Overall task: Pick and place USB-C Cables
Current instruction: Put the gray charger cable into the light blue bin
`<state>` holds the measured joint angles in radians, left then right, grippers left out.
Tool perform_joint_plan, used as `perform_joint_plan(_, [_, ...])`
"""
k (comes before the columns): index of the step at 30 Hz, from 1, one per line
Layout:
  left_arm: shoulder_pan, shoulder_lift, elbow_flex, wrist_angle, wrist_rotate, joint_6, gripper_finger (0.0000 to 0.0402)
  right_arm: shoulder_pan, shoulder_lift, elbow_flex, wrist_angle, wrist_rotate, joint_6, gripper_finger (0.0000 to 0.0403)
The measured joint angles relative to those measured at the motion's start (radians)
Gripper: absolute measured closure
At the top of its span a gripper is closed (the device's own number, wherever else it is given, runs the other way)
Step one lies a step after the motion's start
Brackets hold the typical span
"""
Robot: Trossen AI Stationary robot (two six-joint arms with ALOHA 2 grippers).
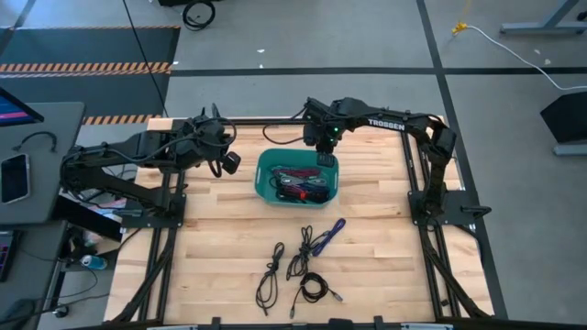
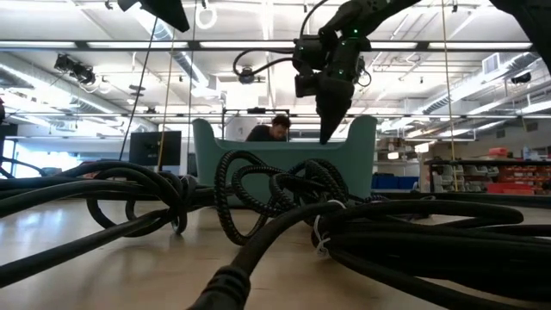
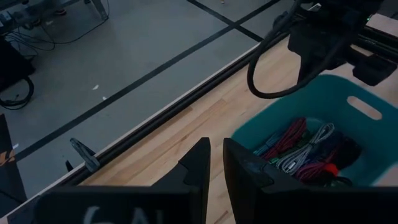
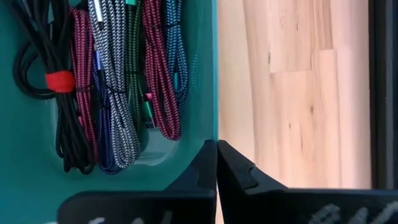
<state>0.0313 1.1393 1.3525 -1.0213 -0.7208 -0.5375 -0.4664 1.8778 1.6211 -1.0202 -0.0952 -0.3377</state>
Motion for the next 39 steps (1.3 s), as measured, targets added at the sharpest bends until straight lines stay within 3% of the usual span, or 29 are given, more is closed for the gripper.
perform_joint_plan(16, [0.000, 0.000, 0.000, 0.000, 0.000, 0.001, 0.0351, 0.021, -0.014, -0.001, 0.015, 0.003, -0.087, 0.0393])
perform_joint_plan(28, [0.000, 0.000, 0.000, 0.008, -0.011, 0.001, 0.0351, 0.059, -0.174, 0.001, 0.156, 0.000, -0.072, 0.0364])
perform_joint_plan(34, [0.000, 0.000, 0.000, 0.008, -0.011, 0.001, 0.0351, 0.058, -0.217, 0.001, 0.130, 0.001, 0.029, 0.0365])
perform_joint_plan(39, [0.000, 0.000, 0.000, 0.007, -0.011, 0.001, 0.0351, 0.060, -0.206, -0.008, 0.048, -0.115, 0.099, 0.0378])
